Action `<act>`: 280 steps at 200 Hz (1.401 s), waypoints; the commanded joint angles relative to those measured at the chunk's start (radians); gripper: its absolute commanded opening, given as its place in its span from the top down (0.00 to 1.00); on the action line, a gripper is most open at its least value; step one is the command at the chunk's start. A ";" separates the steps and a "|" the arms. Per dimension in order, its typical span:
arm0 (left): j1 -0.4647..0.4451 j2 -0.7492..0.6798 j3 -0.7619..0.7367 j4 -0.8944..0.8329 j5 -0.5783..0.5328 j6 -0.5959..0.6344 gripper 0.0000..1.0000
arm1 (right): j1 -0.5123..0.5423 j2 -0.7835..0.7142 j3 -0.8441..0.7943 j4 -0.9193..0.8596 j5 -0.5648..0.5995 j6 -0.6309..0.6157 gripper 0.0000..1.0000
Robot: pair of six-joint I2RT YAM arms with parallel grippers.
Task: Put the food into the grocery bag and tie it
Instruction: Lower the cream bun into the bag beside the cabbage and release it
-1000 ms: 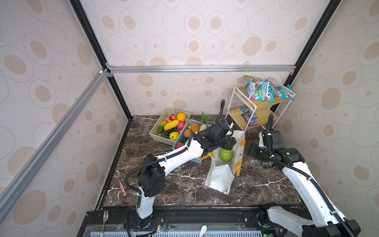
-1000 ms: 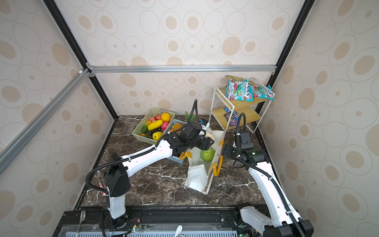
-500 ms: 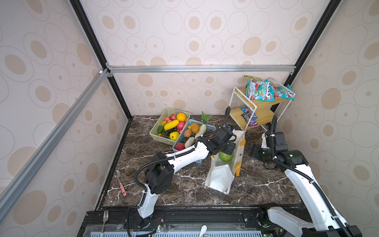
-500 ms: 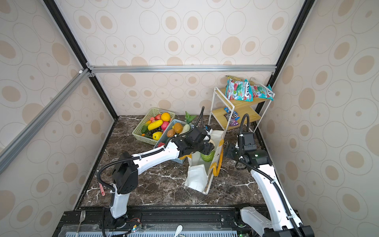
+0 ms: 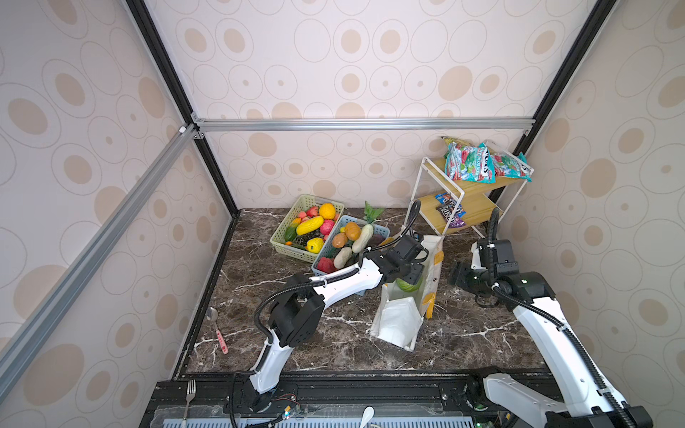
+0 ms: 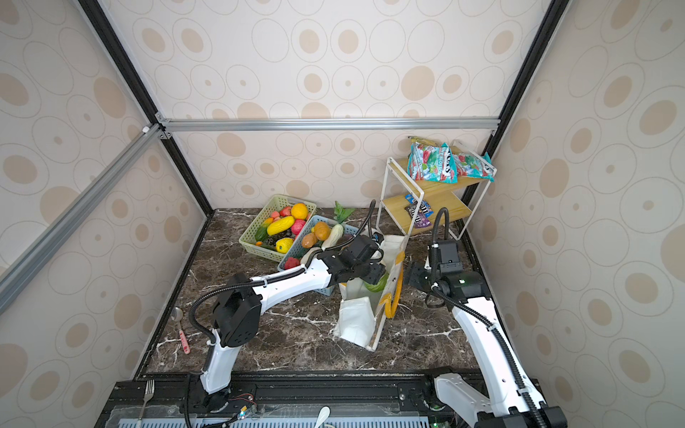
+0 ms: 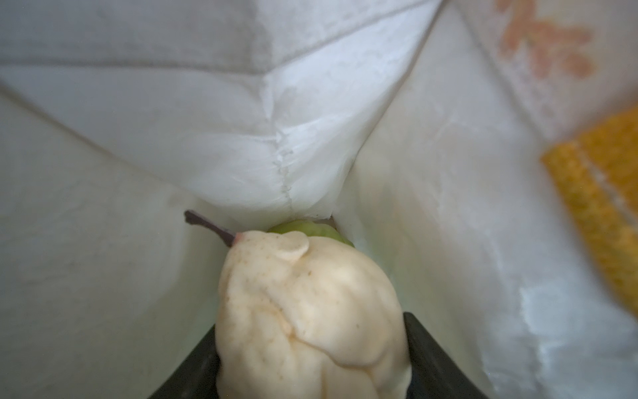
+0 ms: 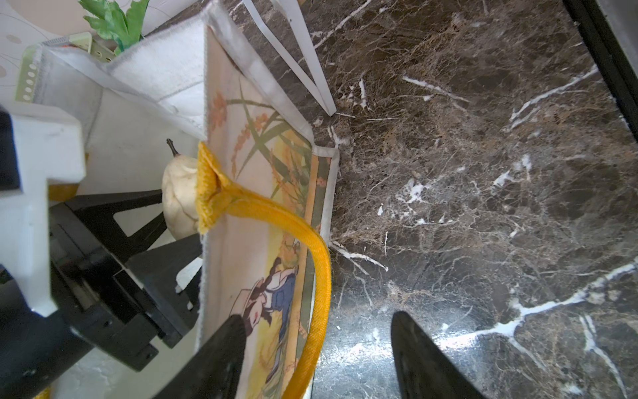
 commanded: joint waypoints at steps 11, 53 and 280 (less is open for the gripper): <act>-0.011 0.043 0.027 -0.035 -0.014 0.025 0.41 | -0.006 -0.024 -0.020 -0.013 0.004 0.004 0.30; -0.011 0.063 0.014 -0.033 -0.023 0.026 0.41 | -0.007 -0.031 -0.028 -0.013 0.005 0.007 0.30; -0.038 0.118 0.054 -0.224 -0.147 0.110 0.36 | -0.006 -0.064 -0.053 -0.007 -0.005 0.029 0.30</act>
